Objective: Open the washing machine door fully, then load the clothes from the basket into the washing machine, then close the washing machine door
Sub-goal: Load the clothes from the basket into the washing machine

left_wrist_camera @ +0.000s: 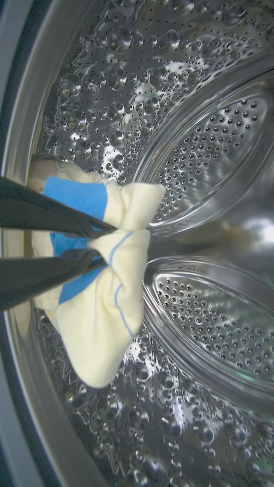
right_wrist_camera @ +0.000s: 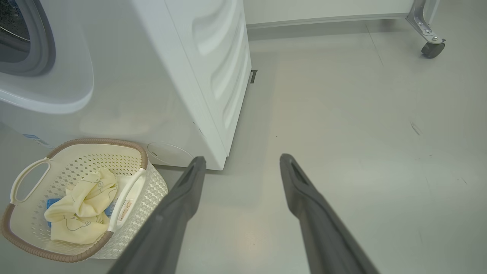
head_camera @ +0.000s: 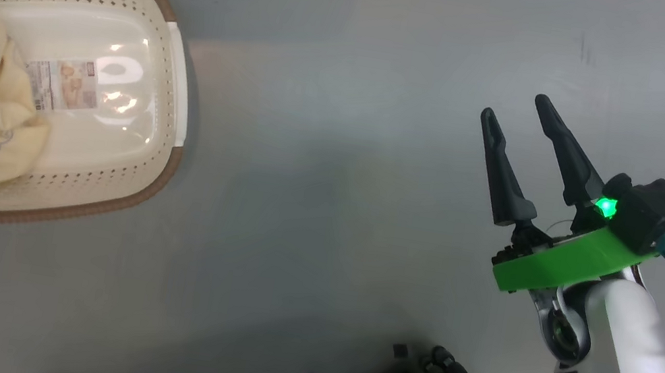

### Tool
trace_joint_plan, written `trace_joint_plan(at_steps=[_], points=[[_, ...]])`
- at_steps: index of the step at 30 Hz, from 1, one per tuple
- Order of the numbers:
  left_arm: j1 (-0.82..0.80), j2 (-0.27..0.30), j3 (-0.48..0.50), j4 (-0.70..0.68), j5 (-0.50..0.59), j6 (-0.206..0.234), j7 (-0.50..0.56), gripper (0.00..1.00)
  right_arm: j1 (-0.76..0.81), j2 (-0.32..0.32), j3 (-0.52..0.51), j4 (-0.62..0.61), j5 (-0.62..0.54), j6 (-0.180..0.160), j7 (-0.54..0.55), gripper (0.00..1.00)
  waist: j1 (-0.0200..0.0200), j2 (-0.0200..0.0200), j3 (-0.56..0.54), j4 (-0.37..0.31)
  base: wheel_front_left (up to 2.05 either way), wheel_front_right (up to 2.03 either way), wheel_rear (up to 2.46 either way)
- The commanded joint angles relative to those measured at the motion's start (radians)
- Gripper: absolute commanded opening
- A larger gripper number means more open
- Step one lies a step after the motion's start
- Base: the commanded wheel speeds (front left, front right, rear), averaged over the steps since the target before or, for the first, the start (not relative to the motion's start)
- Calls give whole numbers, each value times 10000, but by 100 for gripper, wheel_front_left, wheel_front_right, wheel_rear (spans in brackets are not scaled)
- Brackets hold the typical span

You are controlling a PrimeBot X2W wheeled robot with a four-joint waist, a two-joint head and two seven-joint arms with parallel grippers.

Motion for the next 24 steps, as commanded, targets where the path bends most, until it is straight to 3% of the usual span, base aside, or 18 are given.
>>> trace_joint_plan(at_steps=[1,13,22,23,24], points=[[-677,666,125,-255,124,3,212,0,47,-22,205,-313,144,-29,-67,100,-1,0,456,-256,0,0,0],[-3525,973,-447,1338,657,46,1139,0,-326,-22,764,-343,782,-29,-67,100,-1,0,1200,-1004,0,0,0],[-4492,811,-1228,2873,1448,206,683,0,-372,-22,860,-346,1019,-29,-67,100,-1,0,1303,-1271,0,0,0],[-4558,787,-1260,3009,1466,206,621,4,-380,-22,859,-347,1039,-29,-67,100,-1,0,1300,-1276,0,0,0],[-4623,762,-1282,3134,1474,205,542,36,-387,-22,849,-347,1051,-29,-67,100,-1,0,1295,-1271,0,0,0]])
